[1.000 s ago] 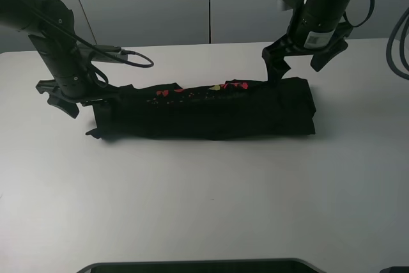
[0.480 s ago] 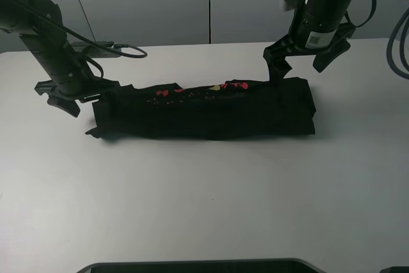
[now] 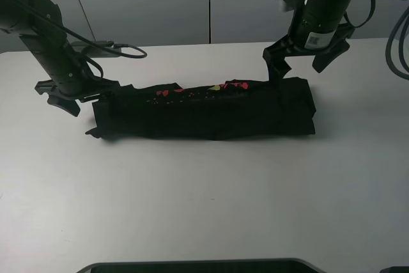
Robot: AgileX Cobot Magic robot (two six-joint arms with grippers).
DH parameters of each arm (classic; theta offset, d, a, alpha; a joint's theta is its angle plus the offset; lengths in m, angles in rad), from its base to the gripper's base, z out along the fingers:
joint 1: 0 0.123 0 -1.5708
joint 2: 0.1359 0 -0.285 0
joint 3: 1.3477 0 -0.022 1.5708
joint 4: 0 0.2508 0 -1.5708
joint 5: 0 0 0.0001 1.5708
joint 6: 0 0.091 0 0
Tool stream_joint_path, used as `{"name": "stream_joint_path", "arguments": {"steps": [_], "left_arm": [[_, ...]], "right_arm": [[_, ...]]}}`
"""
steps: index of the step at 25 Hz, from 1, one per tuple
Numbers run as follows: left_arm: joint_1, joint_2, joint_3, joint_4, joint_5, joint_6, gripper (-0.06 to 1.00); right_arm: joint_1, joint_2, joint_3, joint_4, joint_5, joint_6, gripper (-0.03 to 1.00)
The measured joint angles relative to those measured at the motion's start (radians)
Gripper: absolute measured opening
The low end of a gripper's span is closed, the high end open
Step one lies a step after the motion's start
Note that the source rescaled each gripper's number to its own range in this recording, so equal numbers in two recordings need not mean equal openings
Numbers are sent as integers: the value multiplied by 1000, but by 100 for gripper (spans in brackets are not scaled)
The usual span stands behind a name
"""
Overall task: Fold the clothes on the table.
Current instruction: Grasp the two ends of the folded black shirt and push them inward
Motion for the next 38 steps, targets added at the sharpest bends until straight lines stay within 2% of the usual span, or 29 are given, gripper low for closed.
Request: {"name": "stream_joint_path", "arguments": {"steps": [15, 23, 35, 38], "left_arm": [[0, 63, -7, -2, -16, 0, 100], [0, 71, -10, -6, -10, -2, 99], [0, 71, -15, -8, 0, 0, 99], [0, 71, -15, -8, 0, 0, 99]], "right_arm": [[-4, 12, 0, 22, 10, 2, 100], [-6, 45, 4, 73, 8, 18, 100], [-77, 137, 4, 64, -45, 51, 100], [-77, 168, 4, 56, -89, 51, 100]]}}
